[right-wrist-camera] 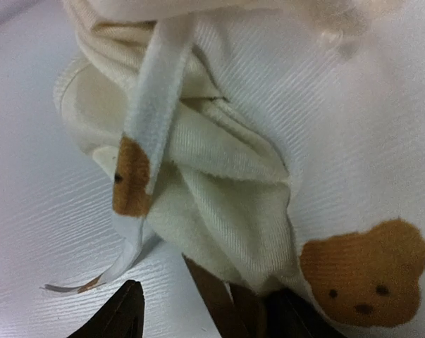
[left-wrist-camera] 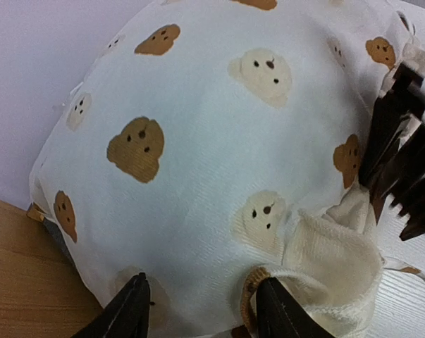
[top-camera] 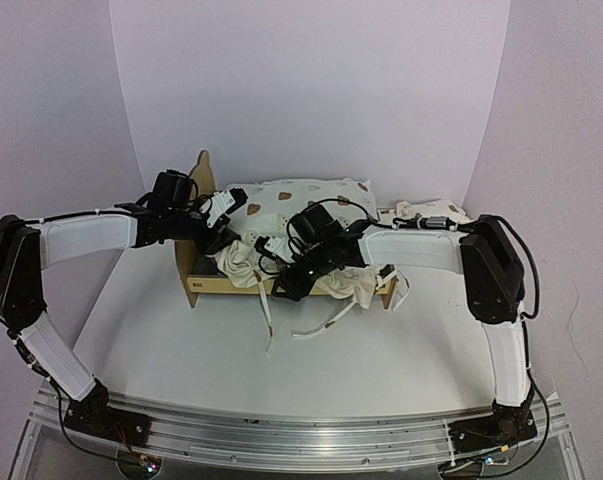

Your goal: Set up the pet bed

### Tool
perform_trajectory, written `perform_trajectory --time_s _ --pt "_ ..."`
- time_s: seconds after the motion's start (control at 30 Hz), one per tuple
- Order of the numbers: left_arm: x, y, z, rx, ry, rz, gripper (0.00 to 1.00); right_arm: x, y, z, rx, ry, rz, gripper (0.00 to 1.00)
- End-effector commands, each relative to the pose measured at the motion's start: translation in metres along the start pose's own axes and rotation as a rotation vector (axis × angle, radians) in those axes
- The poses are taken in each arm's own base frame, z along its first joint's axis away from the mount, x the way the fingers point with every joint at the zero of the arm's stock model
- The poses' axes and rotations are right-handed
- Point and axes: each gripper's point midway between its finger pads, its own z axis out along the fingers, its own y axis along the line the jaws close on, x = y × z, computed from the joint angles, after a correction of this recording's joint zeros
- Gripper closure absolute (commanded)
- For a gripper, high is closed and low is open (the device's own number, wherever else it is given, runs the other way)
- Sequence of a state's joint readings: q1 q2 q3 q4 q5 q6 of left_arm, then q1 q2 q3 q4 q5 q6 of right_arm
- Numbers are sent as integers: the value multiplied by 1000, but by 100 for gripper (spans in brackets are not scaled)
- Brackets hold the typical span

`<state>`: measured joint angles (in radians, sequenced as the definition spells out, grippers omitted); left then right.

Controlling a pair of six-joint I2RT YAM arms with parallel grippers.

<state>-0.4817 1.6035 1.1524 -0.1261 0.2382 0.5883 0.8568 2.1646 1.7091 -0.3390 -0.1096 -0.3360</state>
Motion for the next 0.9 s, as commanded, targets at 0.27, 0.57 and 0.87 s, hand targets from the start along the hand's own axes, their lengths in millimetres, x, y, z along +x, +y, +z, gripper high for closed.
perform_trajectory --time_s 0.27,0.57,0.87 --pt "-12 -53 -70 343 26 91 48 11 -17 9 -97 24 165 69" --pt "36 -48 -53 281 183 154 43 11 -21 -4 -134 6 261 64" --pt "55 -31 -22 219 272 139 58 -53 -7 -52 -233 -175 251 57"
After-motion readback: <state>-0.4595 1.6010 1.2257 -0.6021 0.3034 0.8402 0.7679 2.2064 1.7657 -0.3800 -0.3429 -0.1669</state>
